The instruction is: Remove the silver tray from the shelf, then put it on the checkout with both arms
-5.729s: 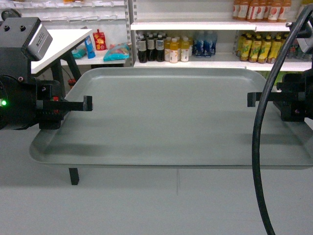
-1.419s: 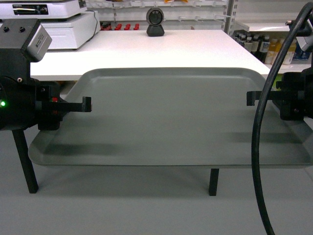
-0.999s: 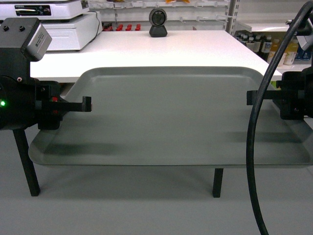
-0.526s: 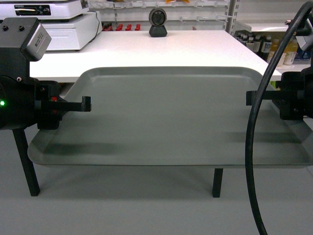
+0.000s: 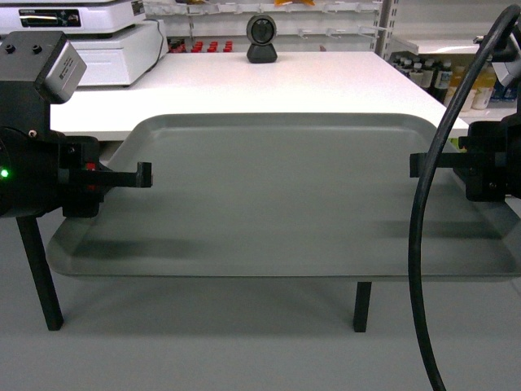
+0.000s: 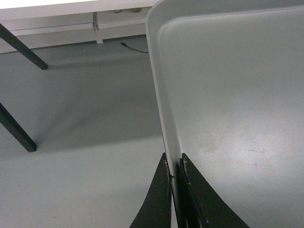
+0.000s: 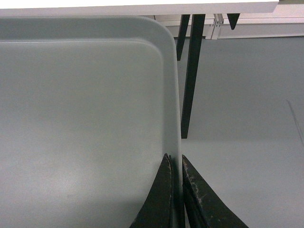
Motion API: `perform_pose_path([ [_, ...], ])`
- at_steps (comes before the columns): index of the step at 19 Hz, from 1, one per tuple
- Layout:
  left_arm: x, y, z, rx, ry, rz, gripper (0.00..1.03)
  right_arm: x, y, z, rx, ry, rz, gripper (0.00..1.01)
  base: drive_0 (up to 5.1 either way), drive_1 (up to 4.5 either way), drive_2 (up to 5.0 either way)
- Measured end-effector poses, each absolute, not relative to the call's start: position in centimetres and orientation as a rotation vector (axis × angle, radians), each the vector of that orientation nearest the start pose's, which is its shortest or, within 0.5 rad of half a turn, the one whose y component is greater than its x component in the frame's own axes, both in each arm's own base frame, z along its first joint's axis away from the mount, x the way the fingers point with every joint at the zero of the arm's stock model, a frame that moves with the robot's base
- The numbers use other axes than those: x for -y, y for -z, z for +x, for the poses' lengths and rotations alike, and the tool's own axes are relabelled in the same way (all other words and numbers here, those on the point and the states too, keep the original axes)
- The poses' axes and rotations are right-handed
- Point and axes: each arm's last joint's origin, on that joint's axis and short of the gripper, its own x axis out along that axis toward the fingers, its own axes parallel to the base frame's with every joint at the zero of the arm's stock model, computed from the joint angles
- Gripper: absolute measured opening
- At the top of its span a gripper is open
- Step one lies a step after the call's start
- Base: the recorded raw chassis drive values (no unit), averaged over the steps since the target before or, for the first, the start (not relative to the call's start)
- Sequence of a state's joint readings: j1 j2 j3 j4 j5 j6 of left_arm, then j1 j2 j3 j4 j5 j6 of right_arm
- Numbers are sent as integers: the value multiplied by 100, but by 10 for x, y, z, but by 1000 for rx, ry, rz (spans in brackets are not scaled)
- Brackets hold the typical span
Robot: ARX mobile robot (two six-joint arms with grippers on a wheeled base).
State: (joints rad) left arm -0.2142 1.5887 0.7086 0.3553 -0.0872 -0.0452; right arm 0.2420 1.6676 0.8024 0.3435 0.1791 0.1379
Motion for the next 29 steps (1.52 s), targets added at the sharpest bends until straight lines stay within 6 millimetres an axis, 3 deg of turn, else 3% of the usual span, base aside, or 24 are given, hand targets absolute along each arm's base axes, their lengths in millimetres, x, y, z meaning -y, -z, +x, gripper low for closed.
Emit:
perform_pose_path([
  [29,64,-169,304,-518,113,34,3,-75,-171,325,-509,-27,27,3,6,425,-413],
])
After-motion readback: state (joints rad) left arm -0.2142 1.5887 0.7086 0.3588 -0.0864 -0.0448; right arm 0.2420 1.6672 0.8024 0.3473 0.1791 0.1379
